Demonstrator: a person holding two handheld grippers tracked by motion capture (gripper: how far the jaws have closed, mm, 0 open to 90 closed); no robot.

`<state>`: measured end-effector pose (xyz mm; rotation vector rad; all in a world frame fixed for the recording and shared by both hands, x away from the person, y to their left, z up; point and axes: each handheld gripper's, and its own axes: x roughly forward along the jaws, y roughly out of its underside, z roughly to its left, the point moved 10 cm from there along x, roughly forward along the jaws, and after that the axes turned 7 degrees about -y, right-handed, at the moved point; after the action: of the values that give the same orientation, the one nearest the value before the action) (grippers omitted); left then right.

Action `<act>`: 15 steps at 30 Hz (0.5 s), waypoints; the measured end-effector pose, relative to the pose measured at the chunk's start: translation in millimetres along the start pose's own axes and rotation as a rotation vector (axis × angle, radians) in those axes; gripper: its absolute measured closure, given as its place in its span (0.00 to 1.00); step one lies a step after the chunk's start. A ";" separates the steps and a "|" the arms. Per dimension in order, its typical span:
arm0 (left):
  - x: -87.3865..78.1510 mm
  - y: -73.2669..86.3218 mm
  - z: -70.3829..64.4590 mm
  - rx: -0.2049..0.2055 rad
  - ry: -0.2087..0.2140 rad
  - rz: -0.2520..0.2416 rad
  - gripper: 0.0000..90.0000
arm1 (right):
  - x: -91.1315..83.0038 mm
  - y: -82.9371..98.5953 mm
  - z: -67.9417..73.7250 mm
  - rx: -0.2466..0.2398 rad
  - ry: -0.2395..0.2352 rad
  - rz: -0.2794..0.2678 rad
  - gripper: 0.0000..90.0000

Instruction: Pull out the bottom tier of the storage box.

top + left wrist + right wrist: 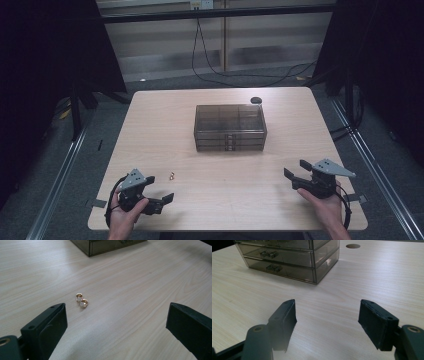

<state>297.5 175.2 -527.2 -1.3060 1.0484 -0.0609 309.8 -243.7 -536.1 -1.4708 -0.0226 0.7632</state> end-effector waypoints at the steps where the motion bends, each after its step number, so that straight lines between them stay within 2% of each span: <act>1: -0.1 0.3 0.1 0.003 -0.002 0.002 0.04 | 0.1 0.5 0.7 0.000 -0.001 0.003 0.33; 15: 0.6 2.1 2.0 -0.008 -0.009 0.010 0.04 | 5.5 3.2 4.9 -0.022 -0.017 0.031 0.34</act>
<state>298.1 177.1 -529.4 -1.3065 1.0484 -0.0430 310.4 -237.1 -540.6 -1.4884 -0.0211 0.8030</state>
